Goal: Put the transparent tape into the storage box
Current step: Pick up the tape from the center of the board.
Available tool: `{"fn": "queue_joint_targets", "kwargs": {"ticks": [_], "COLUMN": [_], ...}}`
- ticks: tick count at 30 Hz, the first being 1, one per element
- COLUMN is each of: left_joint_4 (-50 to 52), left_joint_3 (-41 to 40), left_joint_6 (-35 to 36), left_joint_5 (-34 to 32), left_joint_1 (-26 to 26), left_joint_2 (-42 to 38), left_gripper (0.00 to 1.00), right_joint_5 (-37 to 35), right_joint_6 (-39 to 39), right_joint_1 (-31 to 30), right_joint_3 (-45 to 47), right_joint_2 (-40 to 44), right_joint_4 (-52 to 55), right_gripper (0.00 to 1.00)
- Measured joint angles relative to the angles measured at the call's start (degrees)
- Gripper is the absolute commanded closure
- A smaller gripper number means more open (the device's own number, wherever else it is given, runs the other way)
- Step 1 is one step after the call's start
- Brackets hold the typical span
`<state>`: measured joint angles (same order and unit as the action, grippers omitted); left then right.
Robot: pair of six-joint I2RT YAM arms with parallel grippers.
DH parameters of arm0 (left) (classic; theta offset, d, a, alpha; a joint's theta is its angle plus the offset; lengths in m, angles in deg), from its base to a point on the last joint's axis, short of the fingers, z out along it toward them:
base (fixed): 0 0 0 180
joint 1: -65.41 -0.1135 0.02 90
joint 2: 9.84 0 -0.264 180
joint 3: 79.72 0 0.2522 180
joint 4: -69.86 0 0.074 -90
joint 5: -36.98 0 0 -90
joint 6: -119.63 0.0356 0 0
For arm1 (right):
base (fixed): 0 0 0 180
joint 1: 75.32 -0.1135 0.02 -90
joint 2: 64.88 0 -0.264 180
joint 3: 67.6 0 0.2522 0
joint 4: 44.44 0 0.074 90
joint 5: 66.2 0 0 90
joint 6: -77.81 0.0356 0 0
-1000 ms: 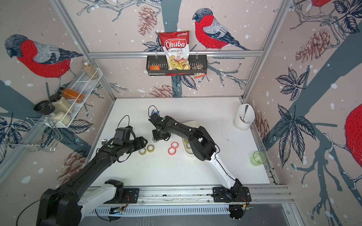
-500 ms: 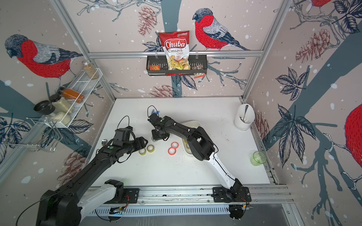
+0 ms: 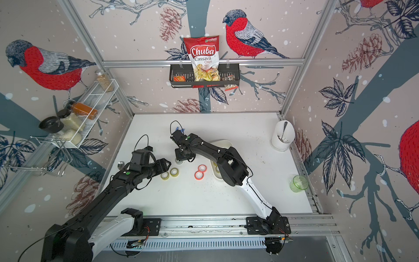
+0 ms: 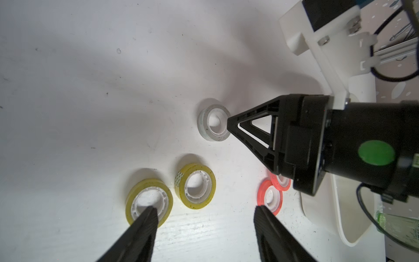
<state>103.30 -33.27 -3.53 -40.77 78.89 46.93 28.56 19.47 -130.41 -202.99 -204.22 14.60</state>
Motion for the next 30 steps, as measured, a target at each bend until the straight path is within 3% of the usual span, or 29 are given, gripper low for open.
{"fn": "queue_joint_targets", "kwargs": {"ticks": [9,21,30], "left_joint_4": [-0.22,-1.62,-1.38], "left_joint_3": [0.00,-0.09,1.51], "left_joint_6": [-0.85,-0.85,-0.13], "left_joint_5": [2.78,5.84,7.32], "left_joint_1": [0.00,0.00,0.00], "left_joint_2": [2.23,1.90,0.37], "left_gripper": [0.27,0.28,0.29], "right_joint_5": [0.42,-0.44,-0.35], "right_joint_6": [0.13,-0.26,-1.01], "right_joint_1": [-0.04,0.04,2.08], "right_joint_3": [-1.57,-2.12,3.04], "right_joint_2": [-2.60,-2.45,6.54], "right_joint_4": [-0.20,0.98,2.75], "right_gripper": [0.70,0.83,0.84]}}
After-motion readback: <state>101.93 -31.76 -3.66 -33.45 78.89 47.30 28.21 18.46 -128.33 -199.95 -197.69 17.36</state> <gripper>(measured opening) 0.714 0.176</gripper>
